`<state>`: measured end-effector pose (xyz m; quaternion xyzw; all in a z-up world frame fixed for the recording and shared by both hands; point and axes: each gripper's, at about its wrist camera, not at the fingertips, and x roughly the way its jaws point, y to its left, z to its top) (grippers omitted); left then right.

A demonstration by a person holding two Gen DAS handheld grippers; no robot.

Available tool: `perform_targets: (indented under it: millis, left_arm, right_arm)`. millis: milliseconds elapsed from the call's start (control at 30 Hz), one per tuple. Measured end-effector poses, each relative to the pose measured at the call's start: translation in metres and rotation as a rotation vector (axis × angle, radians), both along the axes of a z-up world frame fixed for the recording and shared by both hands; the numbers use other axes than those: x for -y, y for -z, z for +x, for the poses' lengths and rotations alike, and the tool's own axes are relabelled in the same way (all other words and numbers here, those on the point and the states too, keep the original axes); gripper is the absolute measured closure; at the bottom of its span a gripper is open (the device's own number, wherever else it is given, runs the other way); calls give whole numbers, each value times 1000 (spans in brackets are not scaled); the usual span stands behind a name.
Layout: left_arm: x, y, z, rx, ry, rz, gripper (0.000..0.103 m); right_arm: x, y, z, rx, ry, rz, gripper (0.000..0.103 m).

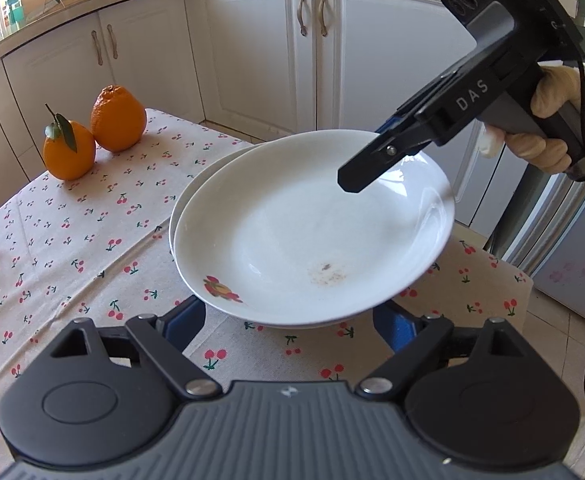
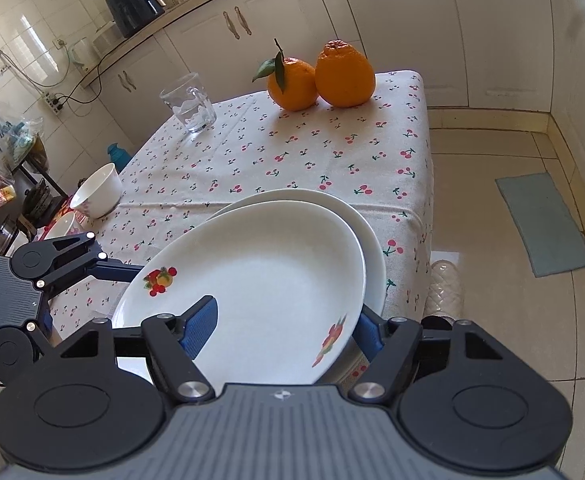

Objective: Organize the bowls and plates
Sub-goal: 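Lower the plate onto the stack and open the right tool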

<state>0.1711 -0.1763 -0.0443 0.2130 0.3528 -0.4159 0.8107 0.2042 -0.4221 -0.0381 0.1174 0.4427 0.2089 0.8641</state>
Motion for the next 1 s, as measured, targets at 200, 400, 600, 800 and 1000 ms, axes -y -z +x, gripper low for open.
perform_targets:
  millis: [200, 400, 600, 800, 1000]
  left_arm:
    - [-1, 1, 1, -1, -1, -9, 11]
    - [-2, 1, 0, 4, -2, -18, 11]
    - [-3, 2, 0, 8, 2, -27, 11]
    - [-3, 3, -1, 13, 1, -30, 8]
    - [-3, 3, -1, 22, 11, -36, 8]
  right_arm:
    - [-3, -5, -6, 0, 10, -27, 26]
    - [-10, -11, -13, -8, 33, -70, 26]
    - [-20, -17, -19, -21, 51, -121, 24]
    - [-30, -20, -22, -43, 74, -165, 24]
    - [-35, -21, -24, -68, 109, -180, 24]
